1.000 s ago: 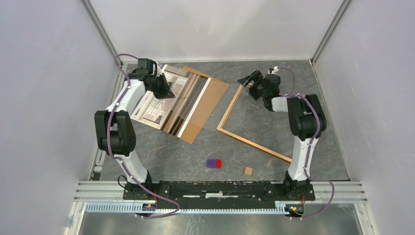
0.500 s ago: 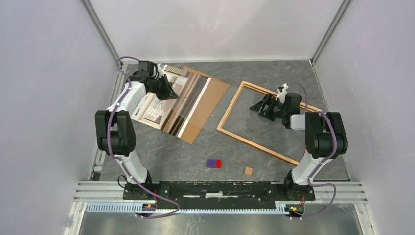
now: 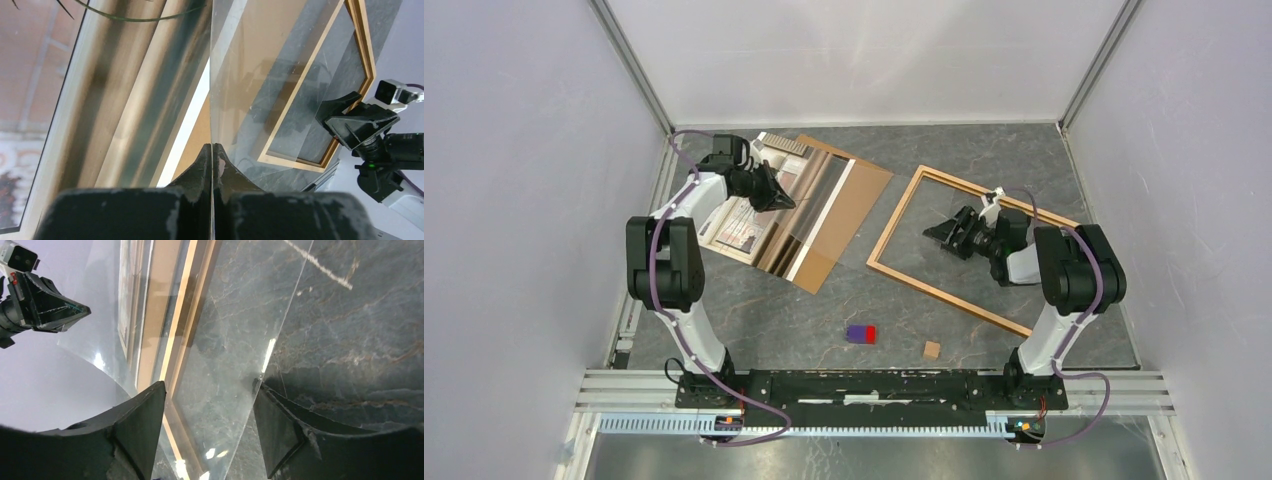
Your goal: Put the photo into the frame
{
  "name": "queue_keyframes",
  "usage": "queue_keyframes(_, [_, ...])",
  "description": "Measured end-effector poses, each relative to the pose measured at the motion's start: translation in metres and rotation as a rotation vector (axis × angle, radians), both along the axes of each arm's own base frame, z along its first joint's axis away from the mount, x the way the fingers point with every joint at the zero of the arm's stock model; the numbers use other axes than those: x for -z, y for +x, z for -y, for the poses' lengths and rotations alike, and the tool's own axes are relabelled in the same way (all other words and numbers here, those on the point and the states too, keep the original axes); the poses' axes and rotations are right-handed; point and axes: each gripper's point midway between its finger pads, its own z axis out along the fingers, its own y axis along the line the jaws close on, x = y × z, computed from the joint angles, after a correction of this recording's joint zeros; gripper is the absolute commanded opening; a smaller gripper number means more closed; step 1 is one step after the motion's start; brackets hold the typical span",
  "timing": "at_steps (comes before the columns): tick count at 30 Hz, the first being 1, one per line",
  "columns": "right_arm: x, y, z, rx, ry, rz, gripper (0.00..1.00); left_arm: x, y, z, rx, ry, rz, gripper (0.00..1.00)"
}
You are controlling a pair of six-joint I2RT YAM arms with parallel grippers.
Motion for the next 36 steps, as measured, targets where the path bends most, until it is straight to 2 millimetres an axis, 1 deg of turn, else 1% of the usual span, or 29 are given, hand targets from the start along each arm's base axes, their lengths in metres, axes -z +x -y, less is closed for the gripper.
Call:
queue_keyframes(3, [0.001, -0.005, -0.002, 0.013, 0.043, -0.007, 0.62, -0.001, 0.002, 0.003, -0.003, -0.026, 0.008, 0.02])
queue_keyframes(6, [0.001, -0.008, -0.003, 0.027, 0.064, -0.014, 0.6, 0.0, 0.005, 0.01, -0.003, -0.079, 0.005, 0.02])
queue_keyframes(11, [-0.007, -0.005, -0.002, 0.045, 0.09, 0.011, 0.56, 0.013, 0.004, 0.017, -0.004, -0.131, -0.029, 0.02])
queue_keyframes(15, [-0.016, -0.005, -0.003, 0.054, 0.121, 0.041, 0.46, 0.016, 0.004, 0.023, -0.001, -0.163, -0.044, 0.02])
queue_keyframes(17, [-0.015, -0.005, 0.0, 0.062, 0.12, 0.038, 0.34, 0.014, 0.004, 0.027, 0.008, -0.174, -0.041, 0.04])
queue_keyframes(19, [-0.011, -0.007, 0.005, 0.069, 0.098, 0.029, 0.12, 0.013, 0.003, 0.032, 0.022, -0.184, -0.036, 0.12])
queue_keyframes(20, [-0.01, -0.007, 0.01, 0.076, 0.08, 0.027, 0.04, 0.012, 0.003, 0.035, 0.028, -0.187, -0.035, 0.18])
queue_keyframes(21, [-0.01, -0.01, 0.015, 0.08, 0.057, 0.019, 0.0, 0.012, 0.002, 0.039, 0.035, -0.188, -0.035, 0.24])
queue_keyframes(22, [-0.01, -0.009, 0.021, 0.091, 0.04, 0.025, 0.0, 0.012, 0.001, 0.043, 0.042, -0.19, -0.036, 0.31])
queue_keyframes(25, [-0.01, -0.011, 0.045, 0.12, -0.043, 0.024, 0.0, 0.014, -0.007, 0.062, 0.076, -0.193, -0.042, 0.53])
queue_keyframes(29, [-0.007, -0.019, 0.077, 0.153, -0.142, 0.009, 0.0, 0.02, -0.021, 0.079, 0.105, -0.181, -0.062, 0.75])
queue_keyframes(30, [-0.006, -0.022, 0.083, 0.157, -0.164, 0.006, 0.0, 0.022, -0.024, 0.079, 0.101, -0.166, -0.068, 0.77])
queue_keyframes(32, [-0.003, -0.028, 0.096, 0.165, -0.212, -0.004, 0.0, 0.02, -0.025, 0.073, 0.075, -0.122, -0.064, 0.83])
queue_keyframes(35, [0.0, -0.038, 0.114, 0.181, -0.279, -0.019, 0.0, 0.0, -0.023, 0.059, 0.025, -0.053, -0.01, 0.85])
queue_keyframes(36, [0.0, -0.04, 0.119, 0.187, -0.301, -0.02, 0.0, -0.011, -0.023, 0.054, 0.009, -0.032, 0.021, 0.85])
